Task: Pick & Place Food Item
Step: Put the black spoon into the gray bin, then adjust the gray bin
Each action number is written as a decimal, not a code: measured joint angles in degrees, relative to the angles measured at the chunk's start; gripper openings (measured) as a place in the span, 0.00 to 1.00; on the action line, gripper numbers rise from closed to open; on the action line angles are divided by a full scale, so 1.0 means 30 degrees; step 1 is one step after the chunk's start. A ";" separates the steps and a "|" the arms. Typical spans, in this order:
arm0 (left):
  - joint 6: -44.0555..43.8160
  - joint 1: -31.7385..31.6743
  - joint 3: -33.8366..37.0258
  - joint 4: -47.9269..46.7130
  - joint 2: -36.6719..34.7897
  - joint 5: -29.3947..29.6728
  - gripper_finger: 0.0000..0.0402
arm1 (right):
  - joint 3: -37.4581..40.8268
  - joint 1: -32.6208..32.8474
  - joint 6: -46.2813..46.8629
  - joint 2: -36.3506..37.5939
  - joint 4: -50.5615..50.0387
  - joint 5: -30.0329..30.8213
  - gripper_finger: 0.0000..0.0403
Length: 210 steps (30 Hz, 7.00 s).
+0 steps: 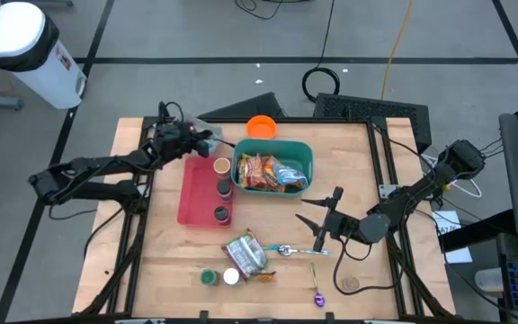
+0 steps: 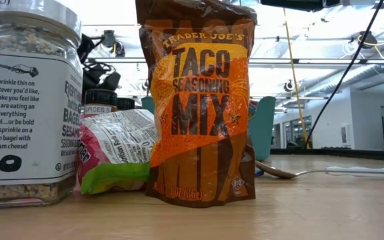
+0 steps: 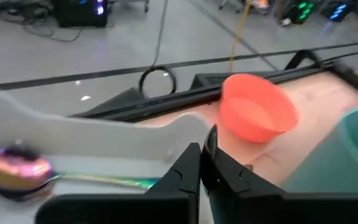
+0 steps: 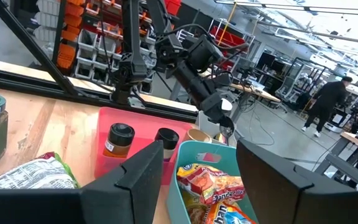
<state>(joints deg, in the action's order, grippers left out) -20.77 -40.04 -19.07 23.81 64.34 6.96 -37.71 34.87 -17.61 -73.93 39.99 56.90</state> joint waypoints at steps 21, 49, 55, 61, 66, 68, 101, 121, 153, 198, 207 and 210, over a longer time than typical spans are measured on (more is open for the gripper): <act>0.2879 0.0636 -0.0101 -0.8632 -1.0120 0.5704 0.01 | 0.0004 -0.0260 0.0262 0.0000 -0.0138 -0.0026 0.49; -0.1310 0.0621 -0.3606 -1.0900 -0.3646 0.0501 0.02 | 0.0007 -0.0648 0.1132 -0.0007 -0.0910 -0.0080 0.47; -0.1272 0.0629 -0.3606 -0.9765 -0.1999 -0.0366 0.01 | 0.0007 -0.0648 0.1137 -0.0007 -0.1077 -0.0080 0.47; -0.0835 0.0629 -0.3606 -1.0111 -0.1974 -0.0407 0.09 | 0.0007 -0.0634 0.1137 -0.0007 -0.1135 -0.0080 0.46; -0.0619 0.0627 -0.3606 -1.0099 -0.1981 -0.0269 0.20 | 0.0007 -0.0634 0.1151 -0.0007 -0.1135 -0.0080 0.46; -0.0409 0.0629 -0.3606 -1.0090 -0.1981 0.0195 0.26 | 0.0007 -0.0634 0.1158 -0.0007 -0.1129 -0.0080 0.46; 0.0828 0.2567 -0.1413 -1.4204 -1.5849 -0.1653 0.61 | 0.0007 0.2179 0.4223 0.0000 -0.4141 -0.0204 0.50; 0.2361 0.2559 -0.1413 -1.0373 -1.3369 -0.0414 0.61 | -0.0034 -0.9867 0.4459 0.0306 -0.1542 -1.4935 0.50; -0.2125 -0.2737 -0.3504 -1.0001 0.2588 0.1911 0.61 | -0.3053 -2.4567 0.3518 0.0510 -0.3941 -2.5577 0.49; -0.0064 -0.4850 -0.3497 -0.7344 -0.5279 0.1654 0.01 | -0.3053 -2.4560 0.3112 0.0510 -0.4349 -2.5514 0.45; 0.0169 -0.4850 -0.3497 -0.7677 -0.5118 0.1490 0.01 | -0.3053 -2.4554 0.3132 0.0510 -0.4283 -2.5514 0.44; -0.0160 -0.4844 -0.3497 -0.8199 -0.4001 0.0950 0.01 | -0.3053 -2.4554 0.3133 0.0510 -0.4216 -2.5514 0.43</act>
<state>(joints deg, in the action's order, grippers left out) -21.25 -54.57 -29.56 -0.78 52.33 9.81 -46.87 -38.79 -8.21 -72.40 27.34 -19.64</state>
